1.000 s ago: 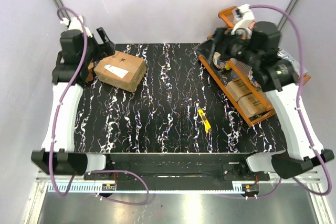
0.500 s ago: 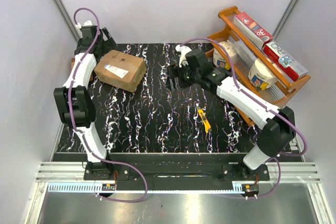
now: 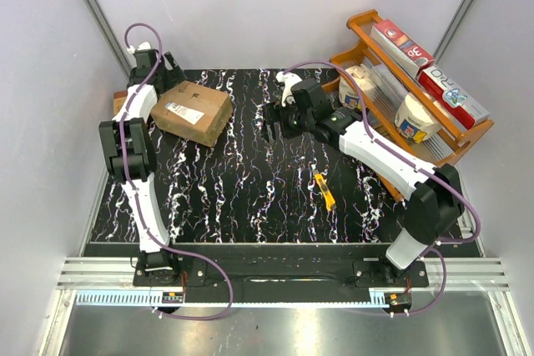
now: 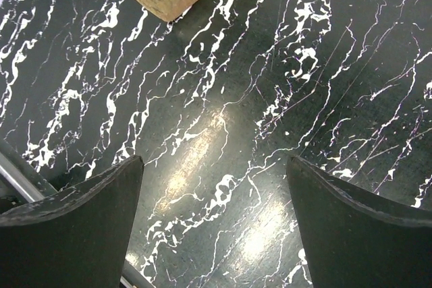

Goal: Unpack the express box

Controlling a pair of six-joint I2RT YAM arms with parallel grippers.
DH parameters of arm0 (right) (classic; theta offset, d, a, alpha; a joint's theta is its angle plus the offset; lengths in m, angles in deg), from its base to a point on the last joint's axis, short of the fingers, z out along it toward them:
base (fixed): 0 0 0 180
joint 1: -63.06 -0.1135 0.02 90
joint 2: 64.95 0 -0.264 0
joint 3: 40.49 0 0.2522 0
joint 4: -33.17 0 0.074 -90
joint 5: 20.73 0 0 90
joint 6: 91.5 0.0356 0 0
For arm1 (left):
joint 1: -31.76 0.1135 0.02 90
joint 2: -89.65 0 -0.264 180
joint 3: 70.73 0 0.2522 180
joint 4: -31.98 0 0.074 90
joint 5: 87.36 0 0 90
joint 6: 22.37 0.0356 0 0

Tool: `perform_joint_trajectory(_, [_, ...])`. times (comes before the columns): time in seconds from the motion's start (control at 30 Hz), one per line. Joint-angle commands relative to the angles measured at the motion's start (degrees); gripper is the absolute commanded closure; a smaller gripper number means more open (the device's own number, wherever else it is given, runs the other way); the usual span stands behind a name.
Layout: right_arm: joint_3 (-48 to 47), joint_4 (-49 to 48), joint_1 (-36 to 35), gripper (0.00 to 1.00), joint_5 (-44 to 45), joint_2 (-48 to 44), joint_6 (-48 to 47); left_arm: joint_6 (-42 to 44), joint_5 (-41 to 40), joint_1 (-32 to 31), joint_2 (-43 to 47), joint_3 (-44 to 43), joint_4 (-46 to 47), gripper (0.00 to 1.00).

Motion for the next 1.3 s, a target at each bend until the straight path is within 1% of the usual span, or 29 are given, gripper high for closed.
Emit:
perform_joint_trajectory(0.0, [-1.51,-2.06,0.07,0.08,1.46,0.79,-0.47,3.56,6.77,0.18,0.21,1.49,1.08,0.01])
perform_joint_trajectory(0.03, [-1.51,-1.97,0.07,0.08,1.55,0.97,-0.04,4.53,8.52,0.09,1.26,3.59,2.04,0.01])
perform_joint_trajectory(0.07, [-1.51,-1.97,0.07,0.08,1.99,0.97,0.14,4.97,9.93,0.18,3.45,7.88,4.66,0.02])
perform_joint_trajectory(0.1, [-1.51,-2.06,0.07,0.08,2.08,1.06,0.32,5.50,11.42,0.18,4.52,9.66,5.82,0.02])
perform_joint_trajectory(0.13, [-1.51,-1.97,0.07,0.08,2.17,1.15,0.58,6.20,14.92,0.18,5.31,11.07,6.52,0.03])
perform_joint_trajectory(0.3, [-2.12,-2.06,0.07,0.08,2.78,2.73,2.25,4.72,25.57,-0.08,7.69,17.22,6.27,0.11])
perform_joint_trajectory(0.4, [-2.83,-2.06,0.07,0.07,3.49,4.39,3.66,4.01,28.39,-0.69,9.97,23.37,7.49,0.12])
perform_joint_trajectory(0.57, [-4.76,-2.24,0.16,0.06,4.98,7.38,4.89,4.98,28.93,-2.19,16.64,34.26,9.43,0.13])
perform_joint_trajectory(0.77, [-7.48,-3.73,0.16,0.04,7.18,10.37,4.45,5.06,30.16,-3.24,24.11,44.29,10.49,0.14])
perform_joint_trajectory(0.9, [-9.06,-4.61,0.07,0.04,9.02,12.04,6.11,4.01,25.69,-5.52,27.02,44.31,6.37,0.14])
perform_joint_trajectory(1.0, [-9.51,-5.05,0.16,0.04,9.37,13.18,7.52,2.78,24.45,-6.23,28.52,43.25,2.76,0.14])
perform_joint_trajectory(1.17, [-9.59,-5.05,0.16,0.06,11.39,14.94,9.28,1.11,25.06,-6.23,30.19,41.41,-2.34,0.12])
perform_joint_trajectory(1.27, [-10.03,-4.70,0.07,0.10,10.78,15.65,9.81,0.23,25.15,-6.23,31.15,40.53,-4.62,0.12])
